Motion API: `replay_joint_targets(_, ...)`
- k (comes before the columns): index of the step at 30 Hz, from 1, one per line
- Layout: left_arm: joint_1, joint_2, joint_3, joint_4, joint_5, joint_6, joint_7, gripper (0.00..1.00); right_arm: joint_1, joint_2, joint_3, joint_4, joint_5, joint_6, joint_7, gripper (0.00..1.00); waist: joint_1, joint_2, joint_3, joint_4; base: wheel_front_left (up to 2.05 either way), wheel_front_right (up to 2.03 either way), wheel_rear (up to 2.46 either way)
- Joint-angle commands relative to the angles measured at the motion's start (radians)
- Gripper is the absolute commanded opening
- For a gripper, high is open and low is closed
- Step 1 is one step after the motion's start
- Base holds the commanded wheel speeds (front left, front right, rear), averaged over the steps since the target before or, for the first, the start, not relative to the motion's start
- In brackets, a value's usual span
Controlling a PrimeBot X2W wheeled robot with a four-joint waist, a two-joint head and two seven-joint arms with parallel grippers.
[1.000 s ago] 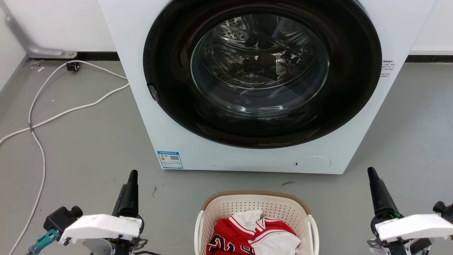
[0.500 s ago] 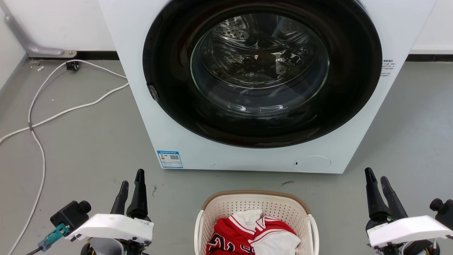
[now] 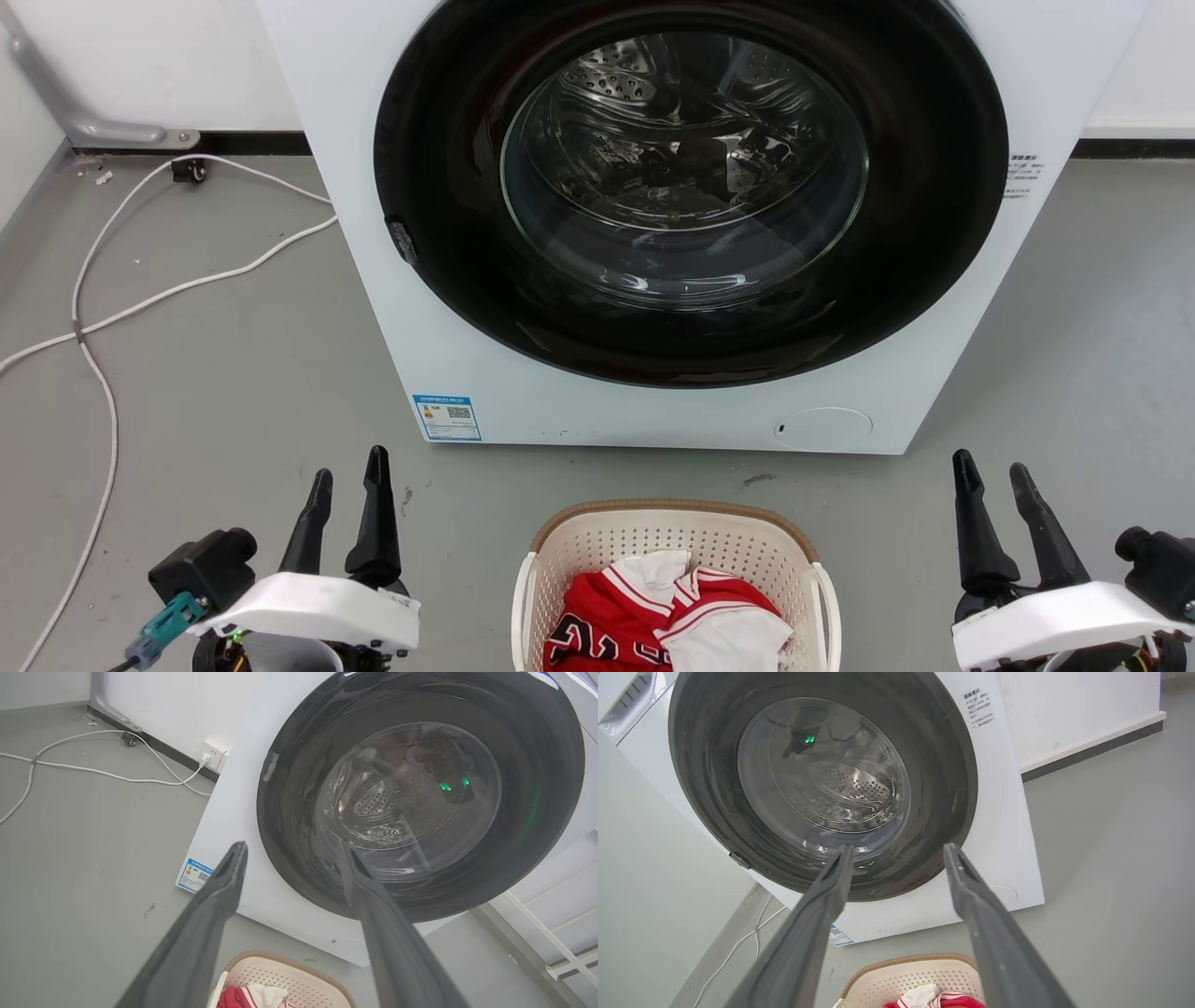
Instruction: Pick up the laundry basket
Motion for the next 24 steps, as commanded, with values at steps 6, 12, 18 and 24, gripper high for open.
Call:
replay_joint_targets(6,0.010,0.008,-0.003,-0.023,0.094,-0.011,-0.025,1.00,0.014,-0.004,0.006,-0.025,-0.101,0.000,-0.026,1.00,0.0000,0.0000,0.001,0.000,0.00,0.00,0.00)
replay_joint_targets(12,0.019,0.005,0.002,-0.030,0.156,-0.019,-0.042,1.00,0.023,-0.004,0.008,-0.035,-0.168,0.000,-0.041,1.00,0.0000,0.0000,0.002,-0.001,0.00,0.00,0.00)
replay_joint_targets(18,0.024,0.001,0.004,-0.039,0.209,-0.024,-0.054,1.00,0.032,-0.004,0.007,-0.048,-0.218,0.000,-0.055,1.00,0.0000,0.0000,0.003,-0.001,0.00,0.00,0.00)
replay_joint_targets(24,0.032,-0.003,0.003,-0.050,0.273,-0.028,-0.068,1.00,0.041,-0.004,0.008,-0.065,-0.274,0.000,-0.068,1.00,0.0000,0.0000,0.004,-0.001,0.00,0.00,0.00)
